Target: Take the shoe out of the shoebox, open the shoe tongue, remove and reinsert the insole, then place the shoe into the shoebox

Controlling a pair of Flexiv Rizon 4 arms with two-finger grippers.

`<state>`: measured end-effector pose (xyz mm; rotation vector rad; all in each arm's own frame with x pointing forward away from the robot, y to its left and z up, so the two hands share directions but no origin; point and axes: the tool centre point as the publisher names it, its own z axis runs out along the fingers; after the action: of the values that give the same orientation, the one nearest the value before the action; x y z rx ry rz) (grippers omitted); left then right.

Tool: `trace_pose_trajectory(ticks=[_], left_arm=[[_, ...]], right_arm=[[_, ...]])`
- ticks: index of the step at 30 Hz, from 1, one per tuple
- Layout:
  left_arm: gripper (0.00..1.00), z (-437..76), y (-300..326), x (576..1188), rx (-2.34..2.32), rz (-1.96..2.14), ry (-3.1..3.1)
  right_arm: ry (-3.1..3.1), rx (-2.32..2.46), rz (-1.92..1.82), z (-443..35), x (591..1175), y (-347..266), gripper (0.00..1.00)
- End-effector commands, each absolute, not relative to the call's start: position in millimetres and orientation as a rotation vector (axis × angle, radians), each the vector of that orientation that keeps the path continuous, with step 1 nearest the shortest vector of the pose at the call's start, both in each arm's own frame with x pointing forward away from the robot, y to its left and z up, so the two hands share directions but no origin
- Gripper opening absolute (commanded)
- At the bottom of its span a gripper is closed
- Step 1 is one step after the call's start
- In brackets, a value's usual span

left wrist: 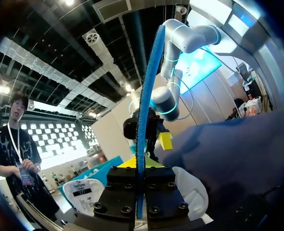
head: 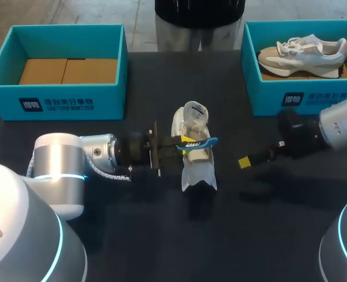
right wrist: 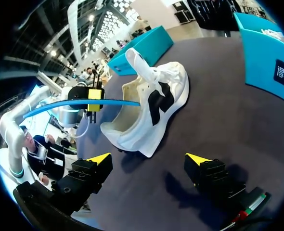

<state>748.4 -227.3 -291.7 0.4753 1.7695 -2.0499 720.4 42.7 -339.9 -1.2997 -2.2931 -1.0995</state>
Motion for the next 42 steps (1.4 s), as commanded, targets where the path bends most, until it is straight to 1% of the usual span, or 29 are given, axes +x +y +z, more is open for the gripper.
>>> trace_pose_trajectory(ticks=[1,19,30,42], left_arm=[[0.00,-297,-228,752,0.492,-2.056,1.762],[0.00,-306,-229,760,0.513,-2.021,1.780],[0.00,-310,-228,761,0.491,-2.004,1.801],[0.00,-315,-231,764,0.510,-1.970,1.828]], right_arm=[[-2.314,-1.263,-1.101,-342,725,48,1.00],[-2.323,-1.204,-1.116,-353,734,63,1.00],[-2.365,-1.223,-1.116,-343,729,74,1.00],[-2.362,-1.211,-1.121,-342,729,74,1.00]])
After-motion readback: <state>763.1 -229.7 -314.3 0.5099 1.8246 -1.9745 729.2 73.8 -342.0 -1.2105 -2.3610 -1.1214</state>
